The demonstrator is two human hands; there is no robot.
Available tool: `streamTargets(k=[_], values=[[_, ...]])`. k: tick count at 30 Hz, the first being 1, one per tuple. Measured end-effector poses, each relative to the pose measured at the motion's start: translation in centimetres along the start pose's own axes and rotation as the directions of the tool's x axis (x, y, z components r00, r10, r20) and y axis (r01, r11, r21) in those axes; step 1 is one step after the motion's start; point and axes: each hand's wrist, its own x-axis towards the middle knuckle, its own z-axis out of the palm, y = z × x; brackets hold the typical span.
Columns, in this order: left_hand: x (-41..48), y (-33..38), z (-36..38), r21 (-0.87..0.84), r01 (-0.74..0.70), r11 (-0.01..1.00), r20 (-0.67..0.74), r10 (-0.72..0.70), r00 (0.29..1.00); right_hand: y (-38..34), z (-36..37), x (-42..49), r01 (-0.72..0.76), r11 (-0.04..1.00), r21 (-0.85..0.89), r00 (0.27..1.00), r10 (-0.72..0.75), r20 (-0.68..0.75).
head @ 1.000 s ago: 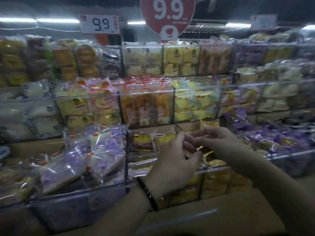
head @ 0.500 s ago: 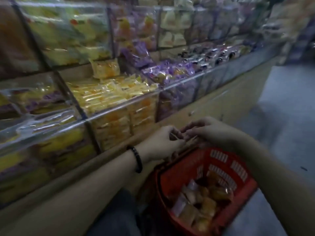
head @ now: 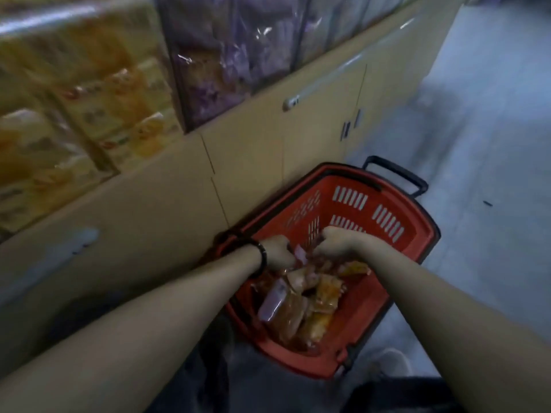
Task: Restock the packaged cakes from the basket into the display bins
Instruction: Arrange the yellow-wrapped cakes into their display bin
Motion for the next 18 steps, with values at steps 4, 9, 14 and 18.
streamTargets(k=[4, 9, 14, 18], values=[[4.5, -2.6, 5.2, 0.137, 0.096, 0.986, 0.049, -0.104, 0.993, 1.8, 2.2, 5.2, -0.046, 0.966, -0.254, 0.997, 0.061, 0.052], [6.6, -4.7, 7.7, 0.248, 0.212, 0.945, 0.115, -0.246, 0.962, 4.3, 5.2, 10.7, 0.065, 0.845, -0.531, 0.998, -0.051, 0.04], [6.7, -5.9, 9.7, 0.274, 0.32, 0.907, 0.064, -0.349, 0.935, 6.1, 7.0, 12.6, 0.112, 0.751, -0.651, 0.994, -0.089, 0.069], [7.3, -6.3, 10.0, 0.169, 0.312, 0.935, 0.05, -0.324, 0.945, 5.9, 7.9, 13.5, 0.105, 0.745, -0.658, 0.994, -0.081, 0.067]])
